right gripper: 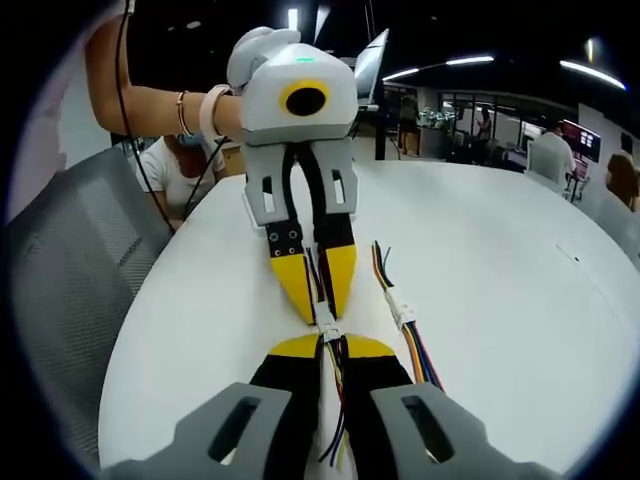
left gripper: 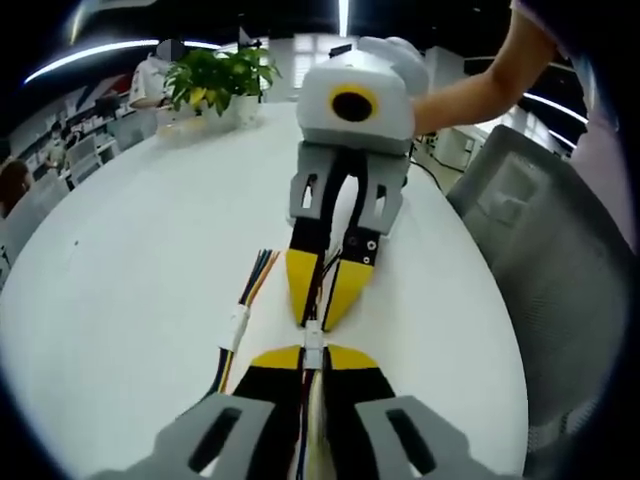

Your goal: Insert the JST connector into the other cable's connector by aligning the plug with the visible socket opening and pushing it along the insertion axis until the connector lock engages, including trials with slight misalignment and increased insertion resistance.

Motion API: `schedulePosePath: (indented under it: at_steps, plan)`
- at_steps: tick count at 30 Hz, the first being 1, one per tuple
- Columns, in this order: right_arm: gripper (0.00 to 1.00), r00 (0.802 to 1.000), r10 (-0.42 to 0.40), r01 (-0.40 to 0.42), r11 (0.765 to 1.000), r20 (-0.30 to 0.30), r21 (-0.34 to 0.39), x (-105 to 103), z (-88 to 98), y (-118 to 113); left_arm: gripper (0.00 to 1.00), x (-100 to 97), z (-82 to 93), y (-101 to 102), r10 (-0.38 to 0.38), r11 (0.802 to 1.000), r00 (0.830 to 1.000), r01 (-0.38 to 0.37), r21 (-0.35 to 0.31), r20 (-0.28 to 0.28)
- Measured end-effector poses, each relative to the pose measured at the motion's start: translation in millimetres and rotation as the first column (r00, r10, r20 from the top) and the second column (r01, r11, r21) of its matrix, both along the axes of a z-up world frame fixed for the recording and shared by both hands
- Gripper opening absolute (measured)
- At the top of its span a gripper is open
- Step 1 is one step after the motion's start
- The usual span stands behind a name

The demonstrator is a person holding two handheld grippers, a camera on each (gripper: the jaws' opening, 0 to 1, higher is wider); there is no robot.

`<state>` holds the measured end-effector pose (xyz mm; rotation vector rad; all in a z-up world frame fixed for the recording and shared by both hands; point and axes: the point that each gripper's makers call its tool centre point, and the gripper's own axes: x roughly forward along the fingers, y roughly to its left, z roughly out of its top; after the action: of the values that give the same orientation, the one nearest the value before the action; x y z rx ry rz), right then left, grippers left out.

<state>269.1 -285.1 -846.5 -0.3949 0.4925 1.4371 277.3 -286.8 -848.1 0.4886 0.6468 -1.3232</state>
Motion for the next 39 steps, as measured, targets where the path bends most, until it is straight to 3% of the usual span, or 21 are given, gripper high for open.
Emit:
schedulePosePath:
  at_steps: [19,27,39]
  plan:
    - [0.1,1.0,0.01,-0.009,0.999,0.025,-0.037,-0.5,-1.1,-1.5,0.19,-6.9,1.0,-1.5,0.0,0.999,1.0,-0.001,0.041,0.028]
    - [0.11,1.0,-0.005,0.006,0.999,0.026,-0.042,1.5,3.7,-3.2,0.25,-3.2,1.4,5.1,0.046,0.996,0.998,-0.049,0.071,0.035]
    - [0.13,0.999,-0.037,0.038,0.999,0.023,-0.02,4.6,15.9,-2.2,0.29,-1.0,17.1,9.9,0.086,0.994,0.994,-0.09,0.061,0.065]
